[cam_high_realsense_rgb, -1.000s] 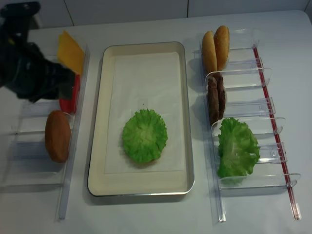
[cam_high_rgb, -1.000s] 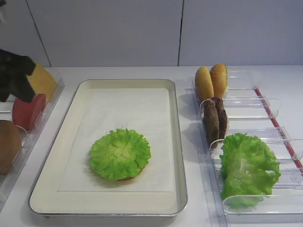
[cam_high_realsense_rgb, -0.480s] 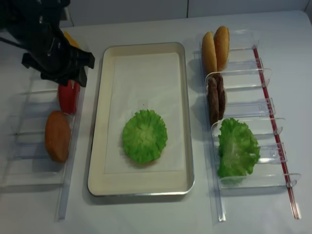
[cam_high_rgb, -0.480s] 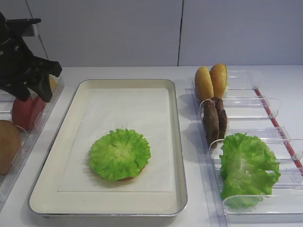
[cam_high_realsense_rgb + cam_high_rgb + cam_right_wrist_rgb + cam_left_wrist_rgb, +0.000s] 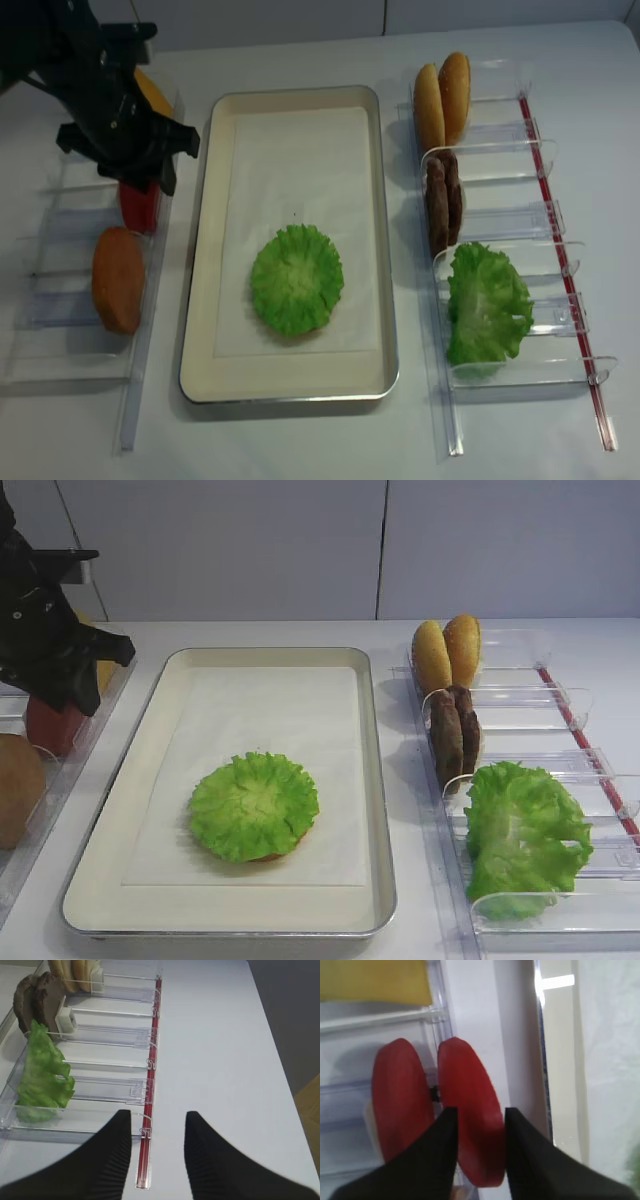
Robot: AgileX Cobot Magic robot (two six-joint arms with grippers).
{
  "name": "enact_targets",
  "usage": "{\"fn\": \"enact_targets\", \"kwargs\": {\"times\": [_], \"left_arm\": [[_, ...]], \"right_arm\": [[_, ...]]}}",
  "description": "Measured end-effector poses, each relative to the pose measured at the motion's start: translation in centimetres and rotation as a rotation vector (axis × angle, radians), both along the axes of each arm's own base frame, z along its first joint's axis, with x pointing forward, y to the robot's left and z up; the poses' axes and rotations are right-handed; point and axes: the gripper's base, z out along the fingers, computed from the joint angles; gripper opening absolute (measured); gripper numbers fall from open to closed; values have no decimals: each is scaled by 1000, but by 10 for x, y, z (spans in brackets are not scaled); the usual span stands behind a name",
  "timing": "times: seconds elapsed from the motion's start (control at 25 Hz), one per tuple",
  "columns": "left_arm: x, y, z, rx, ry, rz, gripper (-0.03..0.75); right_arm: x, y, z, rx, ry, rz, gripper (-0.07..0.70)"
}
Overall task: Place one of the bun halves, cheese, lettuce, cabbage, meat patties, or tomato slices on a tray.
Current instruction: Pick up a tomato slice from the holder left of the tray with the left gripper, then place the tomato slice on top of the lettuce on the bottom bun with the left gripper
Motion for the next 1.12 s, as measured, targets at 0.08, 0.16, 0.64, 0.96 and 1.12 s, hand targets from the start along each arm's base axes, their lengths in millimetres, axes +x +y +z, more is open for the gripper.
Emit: {"fn": "enact_targets", "kwargs": {"times": [0.08, 0.16, 0.64, 0.96, 1.12], "left_arm": [[0, 1, 0, 18, 0, -4, 146], [0, 3, 0, 38, -1, -10, 64], [4, 4, 35, 60, 26, -15, 50], [9, 3, 49, 46, -12, -13, 50], [4, 2, 58, 27, -30, -10, 50]], "right_arm": [[0, 0, 0, 0, 0, 0, 299], [0, 0, 0, 0, 0, 0, 298], [0, -1, 0, -6, 0, -4, 298], [0, -1, 0, -6, 0, -4, 298], [0, -1, 0, -6, 0, -4, 298]]}}
